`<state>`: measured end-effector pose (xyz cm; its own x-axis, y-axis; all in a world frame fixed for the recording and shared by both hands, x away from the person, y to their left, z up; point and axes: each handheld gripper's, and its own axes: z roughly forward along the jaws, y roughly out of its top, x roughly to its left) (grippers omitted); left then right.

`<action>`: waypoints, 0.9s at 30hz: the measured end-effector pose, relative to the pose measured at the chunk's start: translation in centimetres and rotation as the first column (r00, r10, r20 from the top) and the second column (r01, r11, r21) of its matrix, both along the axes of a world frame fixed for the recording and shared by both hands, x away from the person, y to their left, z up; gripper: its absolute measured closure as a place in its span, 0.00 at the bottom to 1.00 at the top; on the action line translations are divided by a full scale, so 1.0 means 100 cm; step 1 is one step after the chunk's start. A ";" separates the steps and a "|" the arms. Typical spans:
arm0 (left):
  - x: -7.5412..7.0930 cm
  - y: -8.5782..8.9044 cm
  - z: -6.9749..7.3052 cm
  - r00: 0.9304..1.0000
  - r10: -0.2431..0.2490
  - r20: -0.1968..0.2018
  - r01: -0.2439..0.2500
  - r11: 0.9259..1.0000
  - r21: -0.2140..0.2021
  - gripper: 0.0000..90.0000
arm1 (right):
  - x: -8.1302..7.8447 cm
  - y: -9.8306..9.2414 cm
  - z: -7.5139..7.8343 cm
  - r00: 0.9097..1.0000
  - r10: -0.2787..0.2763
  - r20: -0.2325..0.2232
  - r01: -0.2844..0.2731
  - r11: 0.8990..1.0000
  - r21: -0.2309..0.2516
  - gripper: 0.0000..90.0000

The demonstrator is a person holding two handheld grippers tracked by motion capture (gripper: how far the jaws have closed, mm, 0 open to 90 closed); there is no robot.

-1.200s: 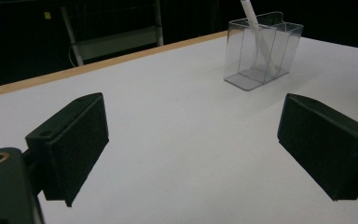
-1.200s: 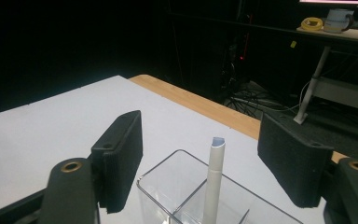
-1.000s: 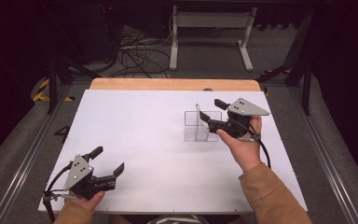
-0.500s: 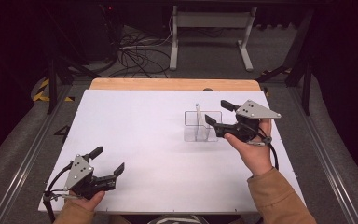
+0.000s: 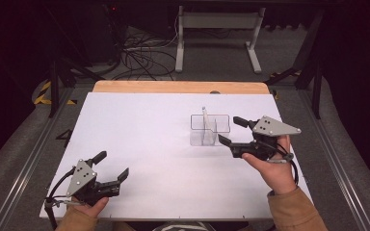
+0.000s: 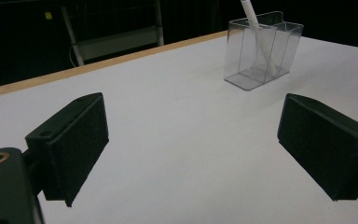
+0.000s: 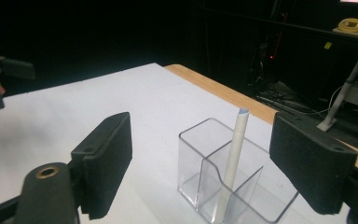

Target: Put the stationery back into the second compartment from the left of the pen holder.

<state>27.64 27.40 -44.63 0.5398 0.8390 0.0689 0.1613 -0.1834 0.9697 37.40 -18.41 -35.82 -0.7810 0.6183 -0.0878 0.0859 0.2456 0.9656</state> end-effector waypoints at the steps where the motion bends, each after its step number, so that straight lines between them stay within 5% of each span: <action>1: 0.000 0.000 0.000 1.000 0.000 0.000 0.000 1.000 0.000 0.11 | -0.002 -0.001 -0.002 1.000 0.005 0.001 -0.005 1.000 -0.005 0.24; 16: 0.000 -0.001 0.000 1.000 -0.002 -0.001 0.002 1.000 0.002 0.11 | -0.027 -0.027 -0.034 0.998 -0.022 -0.054 0.022 1.000 -0.005 0.24; 20: -0.001 -0.001 0.001 1.000 -0.002 -0.001 0.002 1.000 0.011 0.11 | -0.033 -0.032 -0.043 0.998 -0.025 -0.065 0.021 0.998 -0.062 0.30; 27: -0.001 -0.002 0.001 1.000 -0.007 -0.004 0.007 1.000 0.015 0.11 | -0.039 -0.038 -0.064 0.996 -0.026 -0.085 0.023 0.999 -0.038 0.31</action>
<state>27.52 27.20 -44.56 0.5456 0.8343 0.0790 0.1636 -0.1985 0.9663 33.47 -22.17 -42.24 -0.7715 0.6347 -0.0443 0.1740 0.2776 0.9448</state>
